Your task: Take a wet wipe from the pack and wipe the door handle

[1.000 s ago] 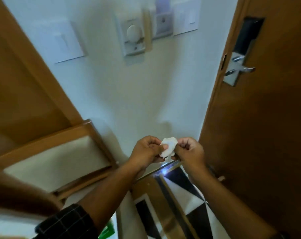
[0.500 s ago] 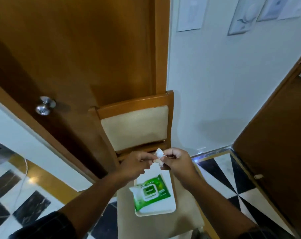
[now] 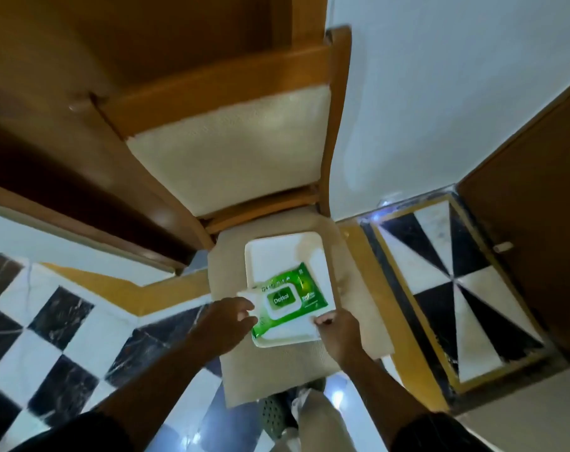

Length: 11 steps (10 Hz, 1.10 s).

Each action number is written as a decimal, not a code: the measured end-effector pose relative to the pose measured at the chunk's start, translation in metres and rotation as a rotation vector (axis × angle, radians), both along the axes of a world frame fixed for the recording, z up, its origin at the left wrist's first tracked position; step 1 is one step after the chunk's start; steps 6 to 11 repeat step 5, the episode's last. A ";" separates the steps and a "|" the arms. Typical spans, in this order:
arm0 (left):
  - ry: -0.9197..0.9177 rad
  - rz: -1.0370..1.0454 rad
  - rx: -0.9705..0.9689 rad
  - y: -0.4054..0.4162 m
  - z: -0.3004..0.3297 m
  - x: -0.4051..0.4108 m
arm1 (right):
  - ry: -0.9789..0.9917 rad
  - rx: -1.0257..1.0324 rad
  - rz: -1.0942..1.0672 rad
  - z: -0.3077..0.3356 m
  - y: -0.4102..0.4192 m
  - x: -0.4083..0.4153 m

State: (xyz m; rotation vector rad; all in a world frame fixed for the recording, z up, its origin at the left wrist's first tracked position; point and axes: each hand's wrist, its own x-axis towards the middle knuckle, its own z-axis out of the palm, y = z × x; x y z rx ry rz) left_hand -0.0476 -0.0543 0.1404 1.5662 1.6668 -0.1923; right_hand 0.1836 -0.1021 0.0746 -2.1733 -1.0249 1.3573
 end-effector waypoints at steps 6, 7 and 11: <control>0.192 -0.312 -0.196 -0.035 -0.064 0.027 | -0.111 0.061 0.392 -0.080 -0.024 -0.022; 0.192 -0.312 -0.196 -0.035 -0.064 0.027 | -0.111 0.061 0.392 -0.080 -0.024 -0.022; 0.192 -0.312 -0.196 -0.035 -0.064 0.027 | -0.111 0.061 0.392 -0.080 -0.024 -0.022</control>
